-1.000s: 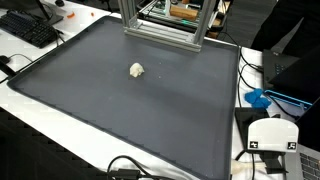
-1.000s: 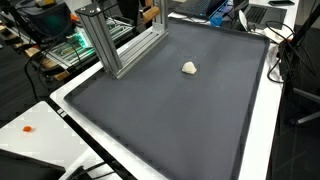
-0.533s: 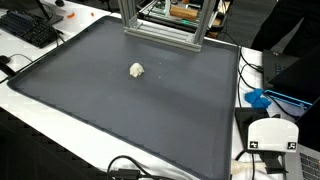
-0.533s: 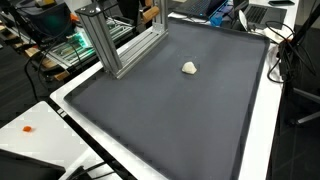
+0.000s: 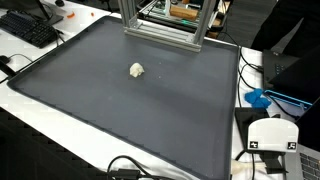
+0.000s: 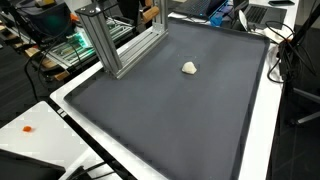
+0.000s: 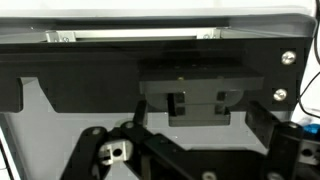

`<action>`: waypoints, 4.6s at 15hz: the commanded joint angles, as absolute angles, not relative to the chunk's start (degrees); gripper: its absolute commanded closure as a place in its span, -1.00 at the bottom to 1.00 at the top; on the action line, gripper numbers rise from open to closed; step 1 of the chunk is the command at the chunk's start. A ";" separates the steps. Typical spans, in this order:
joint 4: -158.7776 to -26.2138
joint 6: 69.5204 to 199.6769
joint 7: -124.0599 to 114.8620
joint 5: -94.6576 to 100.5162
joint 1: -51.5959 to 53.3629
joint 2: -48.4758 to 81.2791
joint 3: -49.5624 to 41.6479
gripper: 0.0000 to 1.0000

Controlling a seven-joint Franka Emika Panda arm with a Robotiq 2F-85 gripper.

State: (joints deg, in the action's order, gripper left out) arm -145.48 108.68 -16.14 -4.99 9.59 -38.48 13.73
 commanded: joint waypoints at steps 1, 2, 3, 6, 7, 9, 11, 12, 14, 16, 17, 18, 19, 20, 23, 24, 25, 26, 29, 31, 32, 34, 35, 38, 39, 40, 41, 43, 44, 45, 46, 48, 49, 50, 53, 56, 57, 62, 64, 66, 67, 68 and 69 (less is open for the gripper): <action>-148.02 109.20 -13.05 -5.73 10.75 -40.73 13.04 -1.00; -148.22 109.11 -12.67 -5.71 10.76 -40.83 13.01 -1.00; -148.45 109.22 -12.15 -5.75 10.80 -40.97 12.94 -1.00; -148.90 109.66 -11.85 -6.12 10.76 -41.08 12.94 -1.00; -149.05 109.62 -12.22 -6.34 10.70 -41.06 13.00 -1.00; -149.45 109.96 -12.84 -6.67 10.59 -41.14 13.09 -1.00; -149.70 110.42 -13.17 -7.22 10.63 -41.18 13.11 -1.00; -149.78 110.61 -13.13 -7.57 10.74 -41.17 13.10 -1.00; -149.95 110.95 -13.27 -8.25 10.82 -41.17 13.19 -1.00; -150.15 111.24 -13.33 -8.64 10.77 -41.15 13.27 -1.00; -150.31 111.43 -13.37 -8.71 10.71 -41.17 13.33 -1.00; -150.47 111.63 -13.39 -8.88 10.71 -41.20 13.32 -0.99; -150.63 111.82 -13.37 -9.06 10.73 -41.22 13.32 -0.91; -150.80 112.10 -13.37 -9.16 10.72 -41.21 13.32 -0.82; -150.95 112.59 -13.29 -9.44 10.77 -41.14 13.31 -0.37; -150.94 112.67 -13.28 -9.53 10.78 -41.11 13.30 -0.32; -150.92 112.75 -13.29 -9.59 10.76 -41.07 13.30 -0.28; -150.88 112.80 -13.31 -9.61 10.74 -41.03 13.33 -0.12; -150.83 112.91 -13.31 -9.54 10.67 -40.99 13.33 0.25; -150.92 112.92 -13.28 -9.55 10.60 -41.10 13.21 0.55; -150.98 112.95 -13.20 -9.49 10.59 -41.08 13.19 0.48; -151.06 112.96 -13.13 -9.43 10.60 -41.06 13.19 0.03; -151.09 112.93 -13.21 -9.46 10.64 -41.06 13.27 -0.14; -151.24 113.07 -13.07 -9.66 10.83 -40.99 13.25 -0.31; -151.23 113.09 -12.99 -9.67 10.85 -40.91 13.20 -0.31; -151.30 113.18 -12.98 -9.72 10.89 -40.93 13.21 -0.27; -151.35 113.27 -12.94 -9.75 10.92 -40.90 13.20 -0.24; -151.53 113.46 -12.91 -9.82 11.02 -40.88 13.19 -0.18; -151.67 113.57 -12.91 -9.81 11.07 -40.87 13.19 -0.13; -151.75 113.56 -13.05 -9.79 11.02 -40.85 13.22 0.26; -151.77 113.38 -13.32 -9.68 10.92 -40.83 13.35 0.35; -151.98 113.40 -13.53 -9.61 10.73 -41.13 13.27 0.57; -152.10 113.40 -13.38 -9.21 10.68 -41.22 13.45 0.57; -151.99 113.33 -13.58 -9.20 10.57 -41.15 13.46 0.57; -151.34 113.54 -13.39 -9.15 10.54 -41.24 13.32 0.57; -149.56 111.50 -12.06 -8.29 10.51 -40.76 12.87 0.57; -148.80 110.83 -11.64 -7.46 10.24 -40.47 12.90 0.57; -144.66 110.83 -9.40 -5.54 9.58 -38.38 12.70 0.57; -141.70 111.03 -8.08 -4.62 9.45 -36.50 12.63 0.57; -138.65 111.52 -7.29 -2.96 9.13 -34.14 12.81 0.57; -136.94 111.91 -7.06 -2.11 8.90 -32.47 12.92 0.57; -135.51 112.31 -6.88 -1.27 8.77 -31.04 12.99 0.57; -133.98 113.08 -6.79 -0.27 8.53 -29.13 13.11 0.57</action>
State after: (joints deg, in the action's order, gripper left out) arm -139.24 112.38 -7.97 -2.86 9.34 -34.63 13.05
